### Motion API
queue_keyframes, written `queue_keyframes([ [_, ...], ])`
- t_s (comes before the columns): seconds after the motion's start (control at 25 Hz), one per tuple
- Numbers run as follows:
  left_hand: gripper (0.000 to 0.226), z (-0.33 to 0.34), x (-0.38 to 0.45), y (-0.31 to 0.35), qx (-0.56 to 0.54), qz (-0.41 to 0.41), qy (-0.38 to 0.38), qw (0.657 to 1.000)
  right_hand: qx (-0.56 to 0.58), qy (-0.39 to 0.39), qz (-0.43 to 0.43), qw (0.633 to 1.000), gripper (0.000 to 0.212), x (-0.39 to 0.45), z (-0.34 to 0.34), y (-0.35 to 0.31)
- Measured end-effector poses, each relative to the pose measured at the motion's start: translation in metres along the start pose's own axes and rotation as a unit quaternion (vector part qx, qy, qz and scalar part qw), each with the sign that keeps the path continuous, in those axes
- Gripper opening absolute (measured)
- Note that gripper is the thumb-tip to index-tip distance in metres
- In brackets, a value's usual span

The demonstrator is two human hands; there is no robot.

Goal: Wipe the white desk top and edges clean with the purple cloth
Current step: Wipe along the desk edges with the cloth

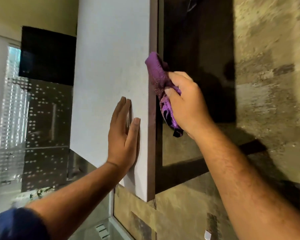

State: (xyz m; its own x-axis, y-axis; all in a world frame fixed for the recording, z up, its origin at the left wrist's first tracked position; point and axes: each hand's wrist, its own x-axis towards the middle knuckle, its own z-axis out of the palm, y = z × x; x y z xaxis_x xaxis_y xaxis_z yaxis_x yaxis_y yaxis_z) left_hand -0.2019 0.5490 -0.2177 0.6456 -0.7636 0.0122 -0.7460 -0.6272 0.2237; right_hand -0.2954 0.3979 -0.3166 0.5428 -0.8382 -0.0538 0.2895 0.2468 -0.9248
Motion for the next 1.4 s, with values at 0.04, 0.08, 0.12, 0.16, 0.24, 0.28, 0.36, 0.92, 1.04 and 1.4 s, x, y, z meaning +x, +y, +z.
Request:
queue_keyframes([
  [0.04, 0.063, 0.000, 0.000, -0.002, -0.001, 0.004, 0.001, 1.000, -0.001, 0.008, 0.000, 1.000, 0.041, 0.001, 0.001, 0.002],
  [0.08, 0.063, 0.000, 0.000, -0.003, 0.001, 0.006, 0.004, 1.000, -0.006, 0.021, -0.004, 1.000, 0.041, 0.003, 0.001, 0.003],
  [0.12, 0.063, 0.000, 0.000, -0.003, 0.004, 0.006, 0.006, 1.000, -0.021, 0.041, -0.015, 0.999, 0.040, 0.006, 0.003, 0.004],
  [0.16, 0.063, -0.001, 0.000, -0.003, 0.005, 0.003, 0.006, 1.000, -0.040, 0.060, -0.029, 0.997, 0.040, 0.009, 0.005, 0.003],
  [0.24, 0.062, -0.002, 0.000, -0.002, 0.001, -0.002, 0.007, 1.000, -0.065, 0.070, -0.060, 0.994, 0.039, 0.013, 0.011, 0.000],
  [0.28, 0.061, -0.001, 0.000, 0.000, -0.003, -0.002, 0.007, 1.000, -0.074, 0.065, -0.073, 0.993, 0.039, 0.014, 0.011, -0.001],
  [0.36, 0.058, -0.002, 0.000, 0.003, -0.005, -0.005, 0.009, 1.000, -0.088, 0.047, -0.085, 0.991, 0.039, 0.012, 0.009, -0.002],
  [0.92, 0.037, 0.006, -0.020, -0.004, -0.038, 0.023, 0.116, 0.992, -0.119, 0.031, -0.070, 0.990, 0.033, -0.070, 0.016, 0.002],
  [1.04, 0.044, 0.012, -0.039, -0.002, -0.091, -0.013, 0.086, 0.992, -0.116, 0.014, -0.046, 0.992, 0.028, -0.094, 0.014, -0.001],
  [1.4, 0.048, 0.022, -0.103, -0.004, -0.223, -0.038, 0.087, 0.970, -0.155, 0.039, -0.069, 0.985, 0.030, -0.192, 0.034, 0.010],
])
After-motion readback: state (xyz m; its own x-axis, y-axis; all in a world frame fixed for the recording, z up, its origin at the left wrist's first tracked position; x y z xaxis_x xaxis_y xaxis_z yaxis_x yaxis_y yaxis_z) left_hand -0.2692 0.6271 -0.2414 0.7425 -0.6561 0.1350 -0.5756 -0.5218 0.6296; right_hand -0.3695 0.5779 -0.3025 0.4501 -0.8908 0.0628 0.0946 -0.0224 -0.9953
